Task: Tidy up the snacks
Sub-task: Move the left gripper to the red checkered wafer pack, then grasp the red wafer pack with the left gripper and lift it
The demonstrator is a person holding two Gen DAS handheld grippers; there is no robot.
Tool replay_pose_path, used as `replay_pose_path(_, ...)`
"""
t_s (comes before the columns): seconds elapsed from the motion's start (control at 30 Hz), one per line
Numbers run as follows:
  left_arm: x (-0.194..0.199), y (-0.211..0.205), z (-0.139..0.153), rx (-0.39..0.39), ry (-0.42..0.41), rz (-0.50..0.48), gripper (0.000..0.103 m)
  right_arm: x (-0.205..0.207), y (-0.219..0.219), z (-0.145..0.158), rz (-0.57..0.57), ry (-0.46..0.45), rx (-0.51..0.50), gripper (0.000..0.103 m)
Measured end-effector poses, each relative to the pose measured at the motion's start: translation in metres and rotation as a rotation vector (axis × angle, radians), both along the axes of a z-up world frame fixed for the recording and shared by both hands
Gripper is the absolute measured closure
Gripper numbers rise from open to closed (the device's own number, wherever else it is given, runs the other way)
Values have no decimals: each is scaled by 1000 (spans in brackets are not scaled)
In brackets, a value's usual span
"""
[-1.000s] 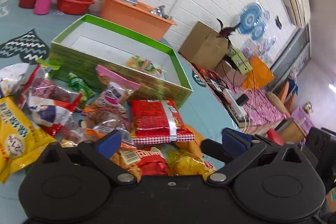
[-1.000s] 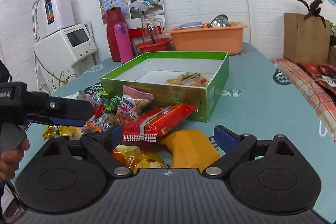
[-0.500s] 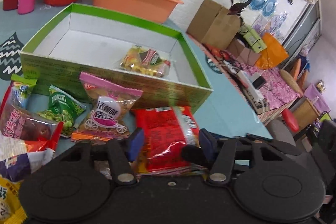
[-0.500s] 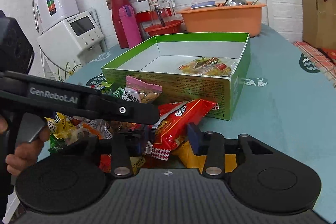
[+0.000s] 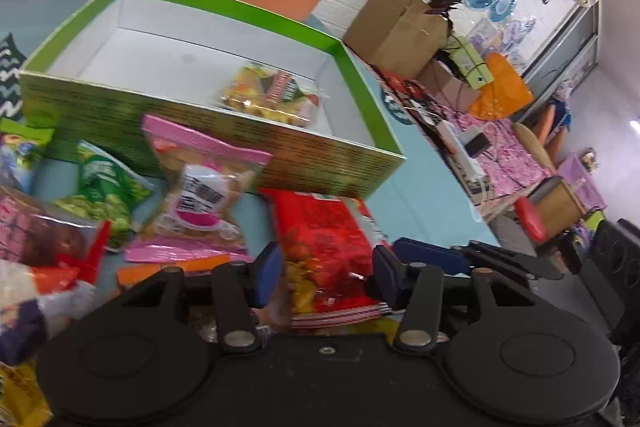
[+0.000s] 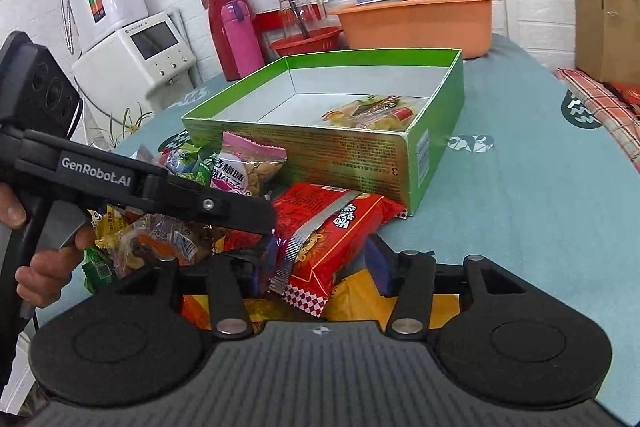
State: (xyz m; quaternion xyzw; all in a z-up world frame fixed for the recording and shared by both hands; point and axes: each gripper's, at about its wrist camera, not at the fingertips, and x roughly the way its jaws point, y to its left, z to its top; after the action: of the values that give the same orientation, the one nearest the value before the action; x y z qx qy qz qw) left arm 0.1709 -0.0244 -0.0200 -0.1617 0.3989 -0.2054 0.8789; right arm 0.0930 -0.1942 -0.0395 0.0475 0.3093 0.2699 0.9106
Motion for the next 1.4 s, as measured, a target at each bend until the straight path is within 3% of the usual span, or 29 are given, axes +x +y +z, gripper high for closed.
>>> replay_pose_path(0.1,7,-8,2,62,2,-5,51,10,0,0,15,34,15,12)
replay_pose_path(0.13,9,-11,3,75,1,-12,40,12,1,-1,24,43,12,12)
replay_pose_path(0.17,12,-15,3,80,-1,-30,37,13,2,-1,39,46,7,10)
replay_pose_path(0.43,17,-32,-2,124,-25,-111,38,22,2,-3,96,91,2,4)
replay_pose_path(0.57,7,-37,-2,145,-46,-62,51,30,9,-11,68,134,35,0)
replay_pose_path(0.67,-8,-32,7,110,-82,-45,52,15,15,2,50,72,-20,10)
replay_pose_path(0.77,-20,-28,27,81,-143,-30,53,3,9,18,42,29,1,21)
replay_pose_path(0.93,-27,-22,62,61,-256,-8,54,-7,8,51,53,-88,7,21)
replay_pose_path(1.17,4,2,100,47,-335,68,53,34,23,90,93,-207,39,22)
replay_pose_path(1.4,51,35,92,28,-294,136,52,92,50,93,118,-191,47,23)
